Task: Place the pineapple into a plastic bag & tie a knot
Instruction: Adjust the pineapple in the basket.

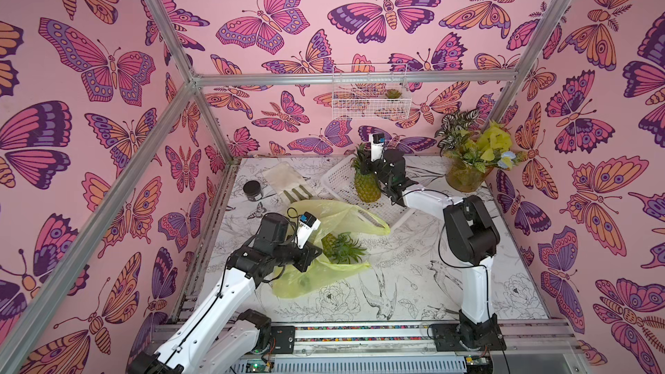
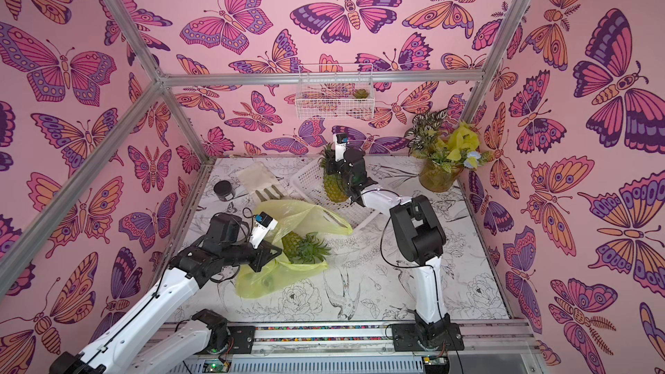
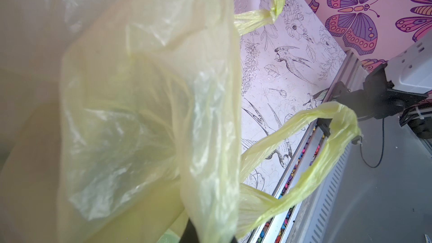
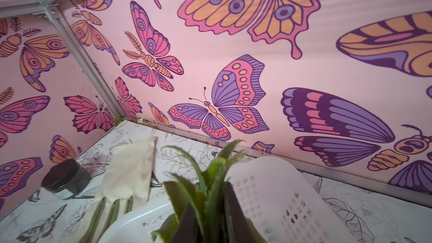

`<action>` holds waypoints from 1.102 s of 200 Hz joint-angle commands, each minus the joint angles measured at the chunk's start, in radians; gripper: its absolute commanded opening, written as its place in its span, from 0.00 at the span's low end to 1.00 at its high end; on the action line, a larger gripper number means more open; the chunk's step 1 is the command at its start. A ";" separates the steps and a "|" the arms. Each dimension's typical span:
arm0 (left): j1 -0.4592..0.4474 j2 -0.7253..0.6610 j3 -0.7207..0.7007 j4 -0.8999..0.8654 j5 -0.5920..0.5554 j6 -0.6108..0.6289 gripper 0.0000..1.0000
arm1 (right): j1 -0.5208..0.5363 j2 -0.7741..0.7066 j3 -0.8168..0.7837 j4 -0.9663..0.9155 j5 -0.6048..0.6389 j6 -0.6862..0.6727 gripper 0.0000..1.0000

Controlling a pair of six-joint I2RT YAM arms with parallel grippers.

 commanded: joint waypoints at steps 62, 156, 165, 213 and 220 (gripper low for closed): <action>-0.001 -0.052 -0.038 0.018 -0.019 0.001 0.00 | -0.002 -0.032 -0.249 0.434 0.022 -0.048 0.10; 0.000 -0.048 -0.039 0.021 -0.026 0.014 0.00 | -0.008 -0.370 -0.527 0.033 0.011 -0.075 0.61; 0.000 -0.046 -0.038 0.023 -0.025 0.014 0.00 | -0.008 -0.402 -0.528 -0.042 0.004 -0.080 0.69; -0.001 -0.039 -0.033 0.023 -0.018 0.014 0.00 | -0.013 -0.581 -0.378 -0.705 -0.012 -0.169 0.94; -0.001 -0.038 -0.031 0.023 -0.016 0.014 0.00 | -0.013 -0.593 -0.327 -0.834 -0.008 -0.180 0.99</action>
